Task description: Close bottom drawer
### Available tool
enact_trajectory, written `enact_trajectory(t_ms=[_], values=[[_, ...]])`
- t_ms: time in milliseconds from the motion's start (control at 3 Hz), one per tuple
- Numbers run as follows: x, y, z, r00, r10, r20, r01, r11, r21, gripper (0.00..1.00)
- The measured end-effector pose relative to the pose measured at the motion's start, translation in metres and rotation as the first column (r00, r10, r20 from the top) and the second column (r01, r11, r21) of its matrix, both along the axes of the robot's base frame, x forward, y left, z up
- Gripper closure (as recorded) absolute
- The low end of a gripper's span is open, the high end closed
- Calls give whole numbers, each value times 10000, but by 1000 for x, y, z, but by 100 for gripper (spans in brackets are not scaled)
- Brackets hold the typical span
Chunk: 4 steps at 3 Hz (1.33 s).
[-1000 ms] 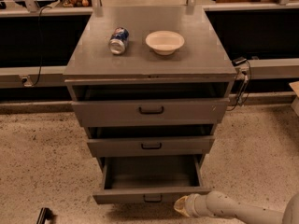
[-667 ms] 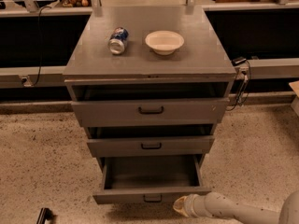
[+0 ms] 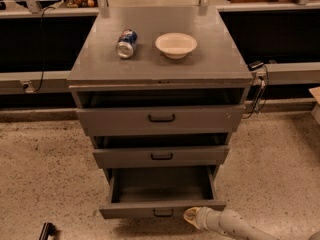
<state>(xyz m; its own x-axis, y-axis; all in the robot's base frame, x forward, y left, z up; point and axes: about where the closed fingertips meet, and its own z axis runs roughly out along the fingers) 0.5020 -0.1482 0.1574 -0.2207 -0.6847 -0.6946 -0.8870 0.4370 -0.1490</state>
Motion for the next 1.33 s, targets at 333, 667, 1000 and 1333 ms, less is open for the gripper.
enact_trajectory(t_ms=[333, 667, 1000, 1333], values=[[21, -5, -10, 9984, -266, 495, 258, 9995, 172, 100], [49, -13, -7, 9930, -539, 1052, 517, 9984, 237, 100], [83, -20, 6, 9826, -772, 1687, 735, 9969, 283, 100], [124, -26, 22, 9689, -904, 2305, 861, 9959, 291, 100]])
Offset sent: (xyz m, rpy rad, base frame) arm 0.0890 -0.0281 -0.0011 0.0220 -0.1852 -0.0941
